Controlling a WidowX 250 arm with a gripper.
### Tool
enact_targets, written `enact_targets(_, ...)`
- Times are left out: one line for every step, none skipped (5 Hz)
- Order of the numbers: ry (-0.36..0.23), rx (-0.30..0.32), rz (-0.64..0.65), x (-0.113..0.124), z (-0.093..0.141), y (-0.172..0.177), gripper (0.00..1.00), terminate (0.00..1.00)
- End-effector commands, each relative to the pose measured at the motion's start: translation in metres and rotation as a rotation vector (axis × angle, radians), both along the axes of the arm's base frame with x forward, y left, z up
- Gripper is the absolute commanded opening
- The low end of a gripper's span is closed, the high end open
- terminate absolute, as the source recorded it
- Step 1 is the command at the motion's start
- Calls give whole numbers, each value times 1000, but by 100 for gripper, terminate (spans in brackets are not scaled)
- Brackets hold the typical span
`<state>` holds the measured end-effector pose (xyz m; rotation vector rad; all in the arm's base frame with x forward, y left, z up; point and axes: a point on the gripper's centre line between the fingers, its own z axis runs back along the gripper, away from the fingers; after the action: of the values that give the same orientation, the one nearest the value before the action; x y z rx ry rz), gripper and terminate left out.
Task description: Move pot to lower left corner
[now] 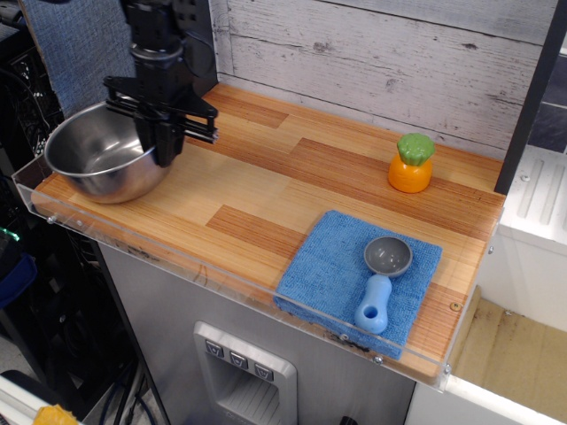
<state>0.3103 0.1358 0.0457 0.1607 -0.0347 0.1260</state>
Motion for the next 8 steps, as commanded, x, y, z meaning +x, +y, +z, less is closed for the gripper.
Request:
enact_targets(-17, 8, -8, 11, 4, -8, 100, 0)
enact_targets(-44, 29, -19, 10, 14, -9, 100, 0)
enact_targets(-73, 33, -19, 7, 27, -7, 100, 0)
enact_targets(-112, 31, -10, 4, 49, -4, 100, 0)
enact_targets(-131, -9, 0, 4, 71, -10, 100, 0)
enact_targets(-109, -70, -10, 3, 86, -24, 100, 0)
enact_targets(-104, -123, -70, 3, 96, -45, 100, 0)
enact_targets(-106, -118, -131, 3, 103, -59, 100, 0)
